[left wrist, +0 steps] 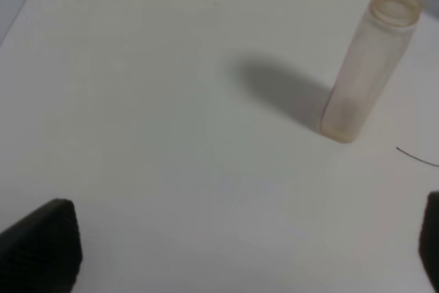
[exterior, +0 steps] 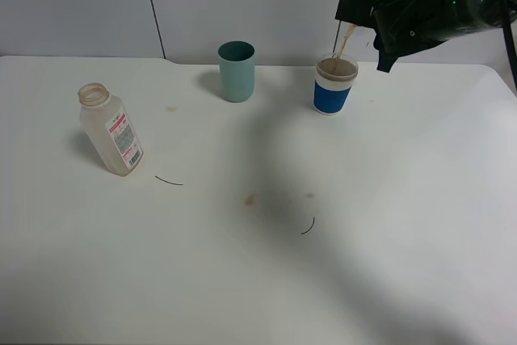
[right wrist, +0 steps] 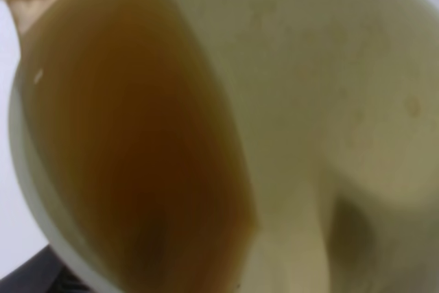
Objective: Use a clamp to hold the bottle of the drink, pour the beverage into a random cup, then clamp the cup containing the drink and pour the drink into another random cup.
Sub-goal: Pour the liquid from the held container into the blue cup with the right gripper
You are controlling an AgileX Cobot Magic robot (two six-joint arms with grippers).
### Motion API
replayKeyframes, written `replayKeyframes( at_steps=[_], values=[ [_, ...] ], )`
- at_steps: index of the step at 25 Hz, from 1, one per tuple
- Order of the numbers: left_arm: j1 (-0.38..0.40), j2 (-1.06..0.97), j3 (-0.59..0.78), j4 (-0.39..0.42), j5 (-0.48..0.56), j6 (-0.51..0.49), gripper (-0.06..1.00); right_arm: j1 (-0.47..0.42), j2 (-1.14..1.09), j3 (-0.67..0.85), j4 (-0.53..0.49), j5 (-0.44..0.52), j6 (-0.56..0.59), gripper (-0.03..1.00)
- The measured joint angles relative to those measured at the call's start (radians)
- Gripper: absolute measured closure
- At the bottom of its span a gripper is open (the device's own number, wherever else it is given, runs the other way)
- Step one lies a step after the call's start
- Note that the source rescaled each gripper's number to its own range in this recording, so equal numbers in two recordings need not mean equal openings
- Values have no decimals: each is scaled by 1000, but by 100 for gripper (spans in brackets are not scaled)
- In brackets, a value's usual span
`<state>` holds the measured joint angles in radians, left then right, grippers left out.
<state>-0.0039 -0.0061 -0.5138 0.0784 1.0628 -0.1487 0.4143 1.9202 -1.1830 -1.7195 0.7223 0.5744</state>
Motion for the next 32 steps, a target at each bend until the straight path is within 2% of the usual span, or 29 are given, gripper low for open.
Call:
replayKeyframes(
  at_steps=[15,32],
  values=[
    [0,0,0,0,0,0,-5,0,0,0,0,0,-63,96],
    [0,0,0,0,0,0,-5,1,0,0,0,-10,-217,96]
  ],
)
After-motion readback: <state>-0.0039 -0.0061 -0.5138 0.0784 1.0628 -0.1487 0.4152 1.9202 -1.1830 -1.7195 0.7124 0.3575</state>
